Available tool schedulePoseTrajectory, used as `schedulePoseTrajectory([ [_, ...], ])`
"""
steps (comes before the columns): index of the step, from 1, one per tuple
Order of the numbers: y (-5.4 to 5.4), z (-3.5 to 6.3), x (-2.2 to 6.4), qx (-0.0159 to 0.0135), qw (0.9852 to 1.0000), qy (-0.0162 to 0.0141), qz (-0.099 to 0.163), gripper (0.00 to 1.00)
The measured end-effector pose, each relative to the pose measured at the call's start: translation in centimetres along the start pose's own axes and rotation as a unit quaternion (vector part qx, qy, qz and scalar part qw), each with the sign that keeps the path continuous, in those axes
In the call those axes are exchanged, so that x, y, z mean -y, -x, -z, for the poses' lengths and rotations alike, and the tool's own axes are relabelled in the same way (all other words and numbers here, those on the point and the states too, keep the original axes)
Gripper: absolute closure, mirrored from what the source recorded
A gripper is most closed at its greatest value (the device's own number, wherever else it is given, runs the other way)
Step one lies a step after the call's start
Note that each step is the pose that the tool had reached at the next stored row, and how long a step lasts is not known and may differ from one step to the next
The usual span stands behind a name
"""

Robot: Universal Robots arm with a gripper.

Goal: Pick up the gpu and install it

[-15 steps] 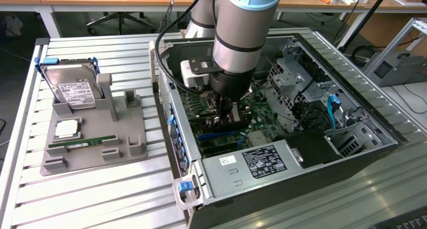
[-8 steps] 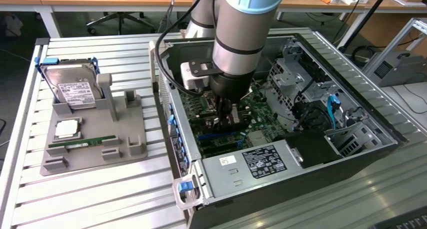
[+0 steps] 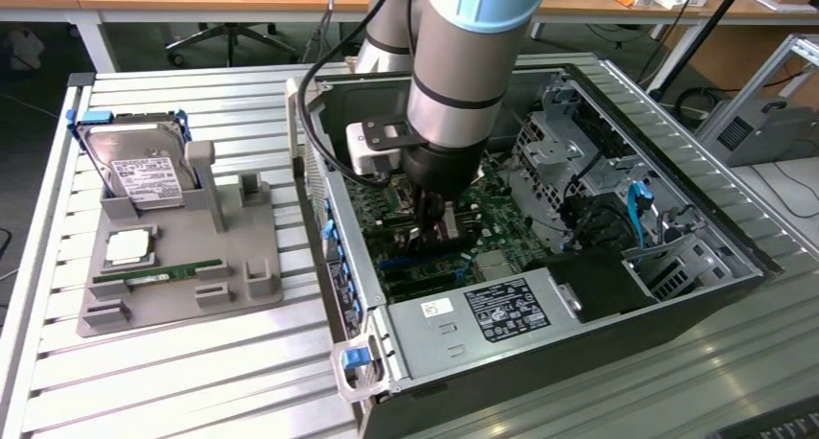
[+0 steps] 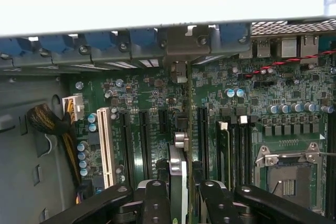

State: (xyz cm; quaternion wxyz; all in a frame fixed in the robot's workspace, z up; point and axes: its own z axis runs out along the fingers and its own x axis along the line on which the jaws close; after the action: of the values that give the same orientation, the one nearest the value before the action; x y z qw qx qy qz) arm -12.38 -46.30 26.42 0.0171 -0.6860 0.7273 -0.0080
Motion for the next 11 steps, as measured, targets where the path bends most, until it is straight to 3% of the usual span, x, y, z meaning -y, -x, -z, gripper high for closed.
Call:
schedulePoseTrajectory([
  [11, -0.03, -0.36, -0.01, 0.0034, 1.0, 0.0003, 0.0, 0.73],
])
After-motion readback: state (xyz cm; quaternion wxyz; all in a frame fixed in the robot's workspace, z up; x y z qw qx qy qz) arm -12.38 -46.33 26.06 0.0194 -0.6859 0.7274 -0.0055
